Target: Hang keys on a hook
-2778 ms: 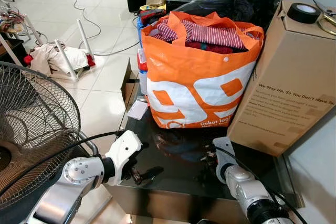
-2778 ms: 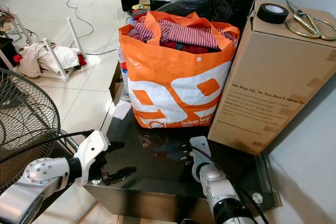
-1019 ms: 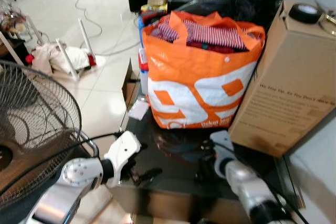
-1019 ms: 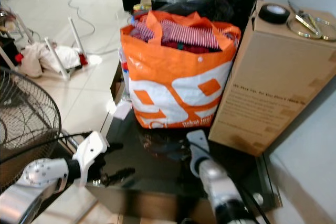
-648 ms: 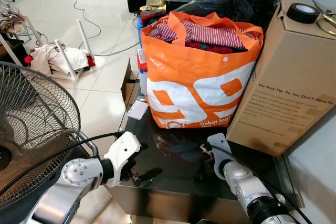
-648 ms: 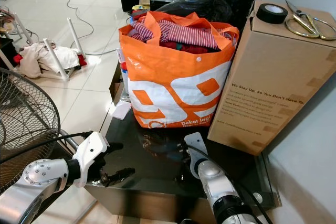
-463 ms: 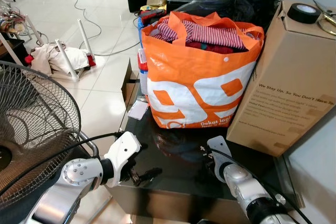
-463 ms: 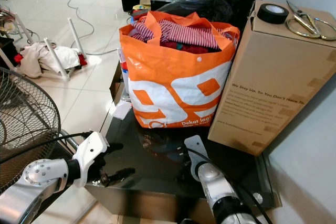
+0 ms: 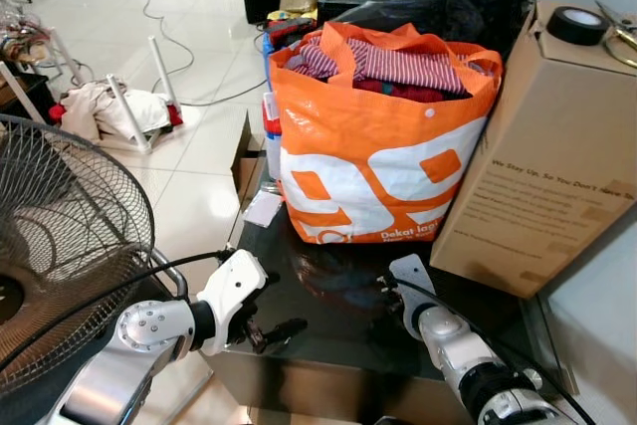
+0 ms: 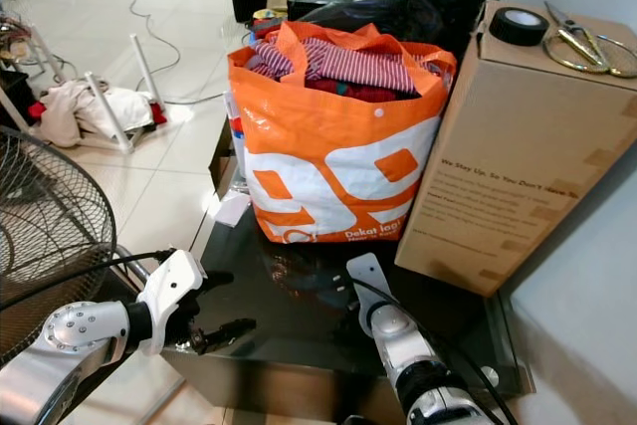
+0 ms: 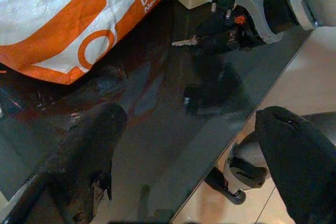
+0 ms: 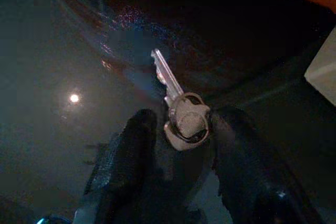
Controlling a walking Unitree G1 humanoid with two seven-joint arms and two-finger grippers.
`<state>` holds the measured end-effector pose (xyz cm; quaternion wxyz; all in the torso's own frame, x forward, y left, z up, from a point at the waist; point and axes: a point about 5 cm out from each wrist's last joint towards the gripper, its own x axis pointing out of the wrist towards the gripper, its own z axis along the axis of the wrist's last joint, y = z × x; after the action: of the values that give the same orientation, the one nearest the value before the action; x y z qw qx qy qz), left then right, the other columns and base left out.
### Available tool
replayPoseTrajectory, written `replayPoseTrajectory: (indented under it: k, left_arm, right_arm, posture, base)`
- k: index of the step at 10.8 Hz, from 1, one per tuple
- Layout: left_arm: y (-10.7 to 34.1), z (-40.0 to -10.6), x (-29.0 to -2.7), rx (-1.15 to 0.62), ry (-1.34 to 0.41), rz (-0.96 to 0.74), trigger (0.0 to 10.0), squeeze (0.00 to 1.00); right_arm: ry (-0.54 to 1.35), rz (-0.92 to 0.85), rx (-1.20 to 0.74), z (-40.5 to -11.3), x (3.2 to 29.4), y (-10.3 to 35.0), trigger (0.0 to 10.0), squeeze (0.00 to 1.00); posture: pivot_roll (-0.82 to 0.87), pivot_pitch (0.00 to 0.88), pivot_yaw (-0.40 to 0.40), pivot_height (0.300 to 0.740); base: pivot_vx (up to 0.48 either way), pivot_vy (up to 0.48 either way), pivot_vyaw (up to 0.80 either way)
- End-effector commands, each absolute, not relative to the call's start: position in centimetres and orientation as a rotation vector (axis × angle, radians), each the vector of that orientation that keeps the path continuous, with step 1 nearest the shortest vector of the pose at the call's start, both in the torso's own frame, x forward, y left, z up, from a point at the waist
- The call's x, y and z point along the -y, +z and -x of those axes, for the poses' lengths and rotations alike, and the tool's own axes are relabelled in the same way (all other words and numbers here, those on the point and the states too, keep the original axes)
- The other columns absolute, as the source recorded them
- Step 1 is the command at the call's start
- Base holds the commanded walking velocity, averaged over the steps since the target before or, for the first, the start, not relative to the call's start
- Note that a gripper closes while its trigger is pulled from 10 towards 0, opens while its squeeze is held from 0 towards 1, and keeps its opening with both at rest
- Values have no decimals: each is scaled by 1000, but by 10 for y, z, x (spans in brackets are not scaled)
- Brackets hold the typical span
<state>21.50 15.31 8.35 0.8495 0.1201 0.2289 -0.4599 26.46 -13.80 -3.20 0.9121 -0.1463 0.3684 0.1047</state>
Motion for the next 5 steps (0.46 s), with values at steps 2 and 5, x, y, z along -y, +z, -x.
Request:
replayPoseTrajectory:
  k: [2,5]
  left_arm:
    - [85,-216,-154,-481,-971,-262,10000,122]
    - [85,-216,-154,-481,-970,-262,10000,125]
  right_arm:
    - [232,356,-797,-259,142,-38,3725,0]
    - [243,356,-811,-256,144,-41,0,0]
  posture:
    - [29,0,6,740]
    - [28,0,7,740]
  base:
    - [0,0,0]
    - [0,0,0]
